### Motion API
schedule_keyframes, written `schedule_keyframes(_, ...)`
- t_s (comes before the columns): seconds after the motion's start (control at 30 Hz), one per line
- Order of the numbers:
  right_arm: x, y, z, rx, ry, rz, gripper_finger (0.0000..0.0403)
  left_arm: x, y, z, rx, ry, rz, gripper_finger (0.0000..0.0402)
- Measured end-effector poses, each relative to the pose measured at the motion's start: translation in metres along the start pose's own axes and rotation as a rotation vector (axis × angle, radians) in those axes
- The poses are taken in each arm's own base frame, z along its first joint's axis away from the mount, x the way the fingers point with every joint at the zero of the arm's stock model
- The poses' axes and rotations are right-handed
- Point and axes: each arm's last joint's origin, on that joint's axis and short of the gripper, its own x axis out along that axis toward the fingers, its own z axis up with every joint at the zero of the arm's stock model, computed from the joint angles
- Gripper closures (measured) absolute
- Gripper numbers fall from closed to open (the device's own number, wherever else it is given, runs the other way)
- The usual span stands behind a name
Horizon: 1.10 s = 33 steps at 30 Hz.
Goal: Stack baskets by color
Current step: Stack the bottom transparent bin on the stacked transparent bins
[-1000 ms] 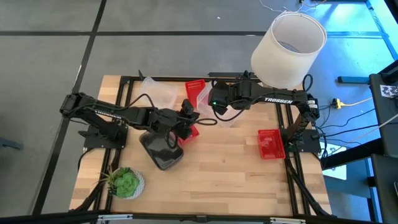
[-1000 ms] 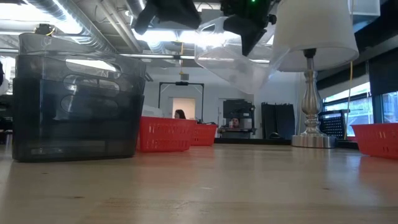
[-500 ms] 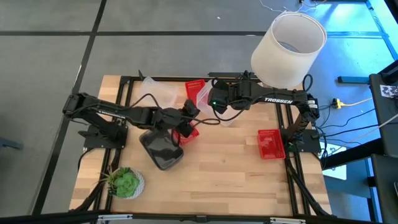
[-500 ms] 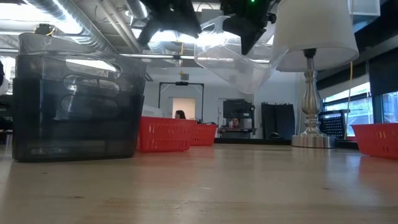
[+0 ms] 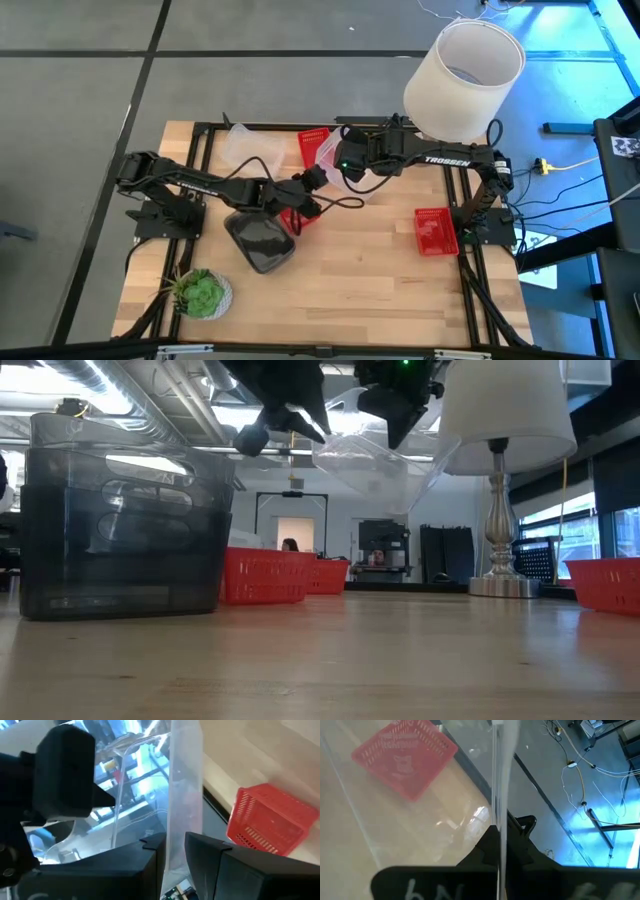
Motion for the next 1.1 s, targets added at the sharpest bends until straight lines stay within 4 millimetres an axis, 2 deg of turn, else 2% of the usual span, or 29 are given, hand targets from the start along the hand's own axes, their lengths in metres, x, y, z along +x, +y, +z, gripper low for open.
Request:
schedule_keyframes(0.3, 0.0, -0.001, 0.0, -0.001, -0.002, -0.008, 0.0403, 0.006, 0.003, -0.005, -0.039, 0.014, 0.022, 0.0343)
schedule_keyframes(0.5, 0.0, 0.0, 0.0, -0.021, 0.002, 0.004, 0.0395, 0.007, 0.002, -0.006, -0.032, 0.029, 0.012, 0.0393)
schedule_keyframes(0.8, -0.001, 0.001, 0.001, -0.072, 0.003, 0.046, 0.0342, 0.007, -0.001, -0.006, -0.017, 0.036, -0.008, 0.04)
schedule_keyframes(1.0, -0.003, 0.004, 0.002, -0.215, -0.02, 0.057, 0.028, 0.007, -0.004, -0.006, -0.034, 0.033, -0.032, 0.0401)
schedule_keyframes(1.1, -0.008, 0.009, 0.001, -0.221, -0.048, 0.032, 0.0251, 0.007, -0.007, -0.008, -0.067, 0.054, -0.051, 0.0401)
